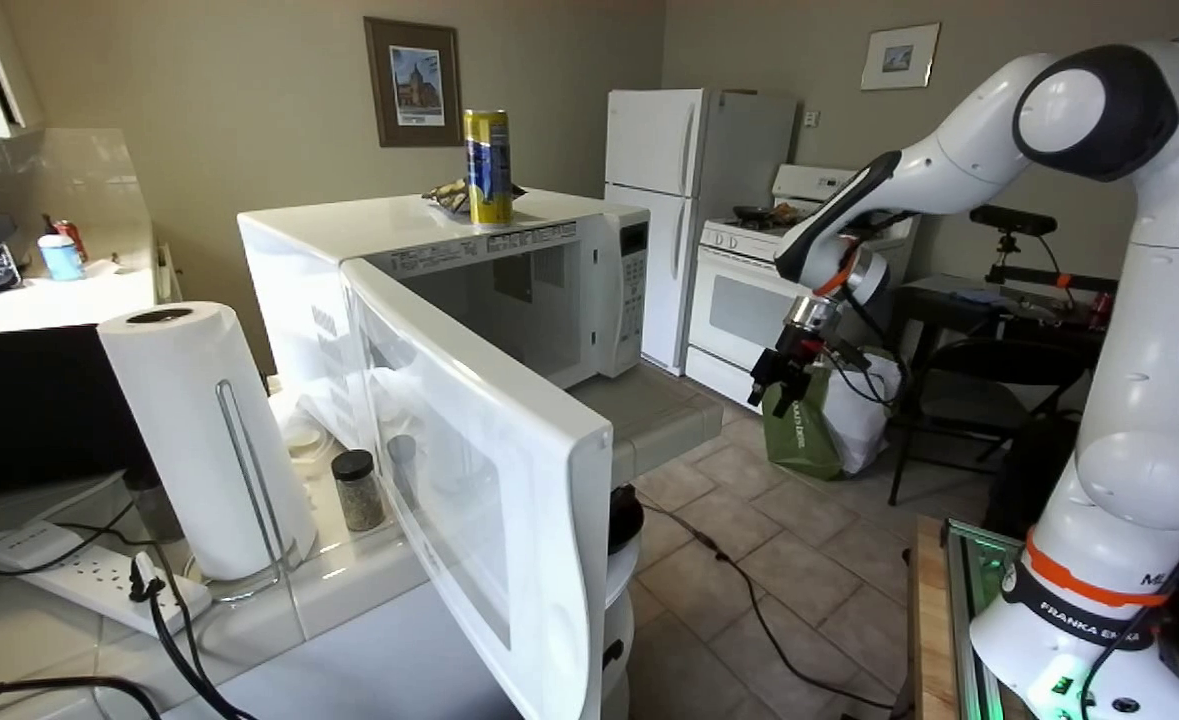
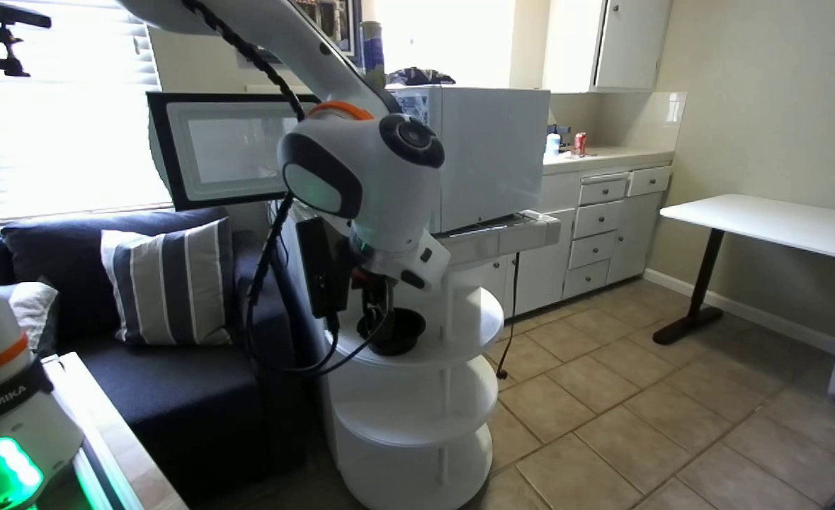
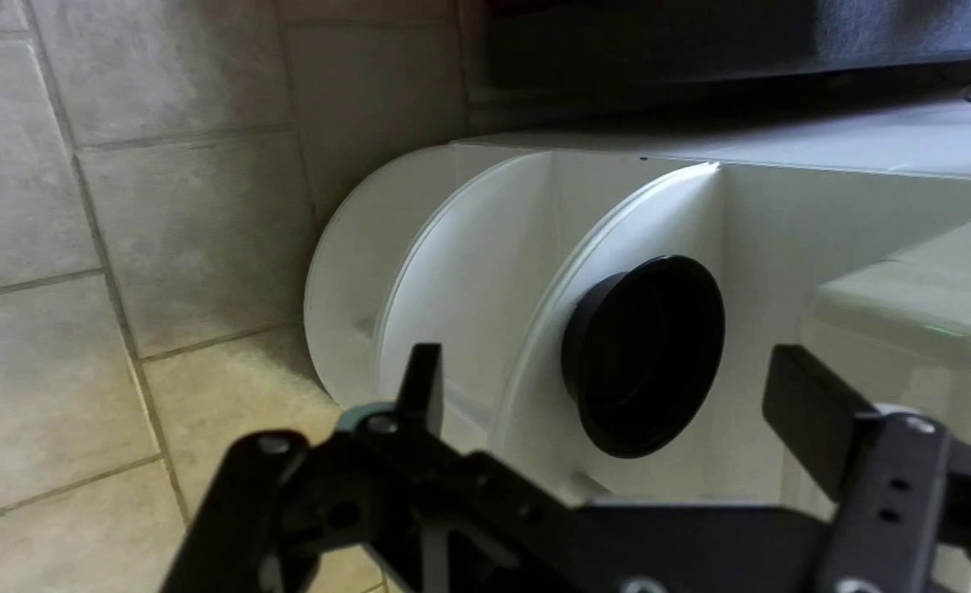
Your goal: Put the black bowl in the microwave.
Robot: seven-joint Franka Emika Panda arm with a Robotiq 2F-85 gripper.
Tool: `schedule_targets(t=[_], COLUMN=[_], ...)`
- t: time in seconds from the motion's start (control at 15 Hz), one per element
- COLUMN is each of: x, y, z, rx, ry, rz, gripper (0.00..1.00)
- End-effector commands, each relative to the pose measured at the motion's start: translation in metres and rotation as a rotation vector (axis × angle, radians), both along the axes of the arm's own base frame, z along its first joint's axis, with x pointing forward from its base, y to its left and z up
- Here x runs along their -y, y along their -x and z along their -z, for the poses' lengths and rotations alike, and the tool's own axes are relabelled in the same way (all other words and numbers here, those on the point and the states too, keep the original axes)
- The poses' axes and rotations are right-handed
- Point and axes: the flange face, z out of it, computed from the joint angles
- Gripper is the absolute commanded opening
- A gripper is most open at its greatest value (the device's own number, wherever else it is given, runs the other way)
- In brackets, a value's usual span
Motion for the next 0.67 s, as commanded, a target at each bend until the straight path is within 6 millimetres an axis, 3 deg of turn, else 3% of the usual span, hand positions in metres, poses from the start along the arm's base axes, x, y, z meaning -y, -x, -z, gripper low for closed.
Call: schedule_targets(t=[0.0, 0.33, 0.6], x=[0.011, 0.015, 0.004], y=[-0.015, -0.036, -0.057], z=[0.048, 0.11, 0.151], rx=[0.052, 0.122, 0.173], ry=[-0.08, -0.17, -0.221], rz=[-0.03, -0.025, 0.028], gripper=[1.0, 1.0, 1.0])
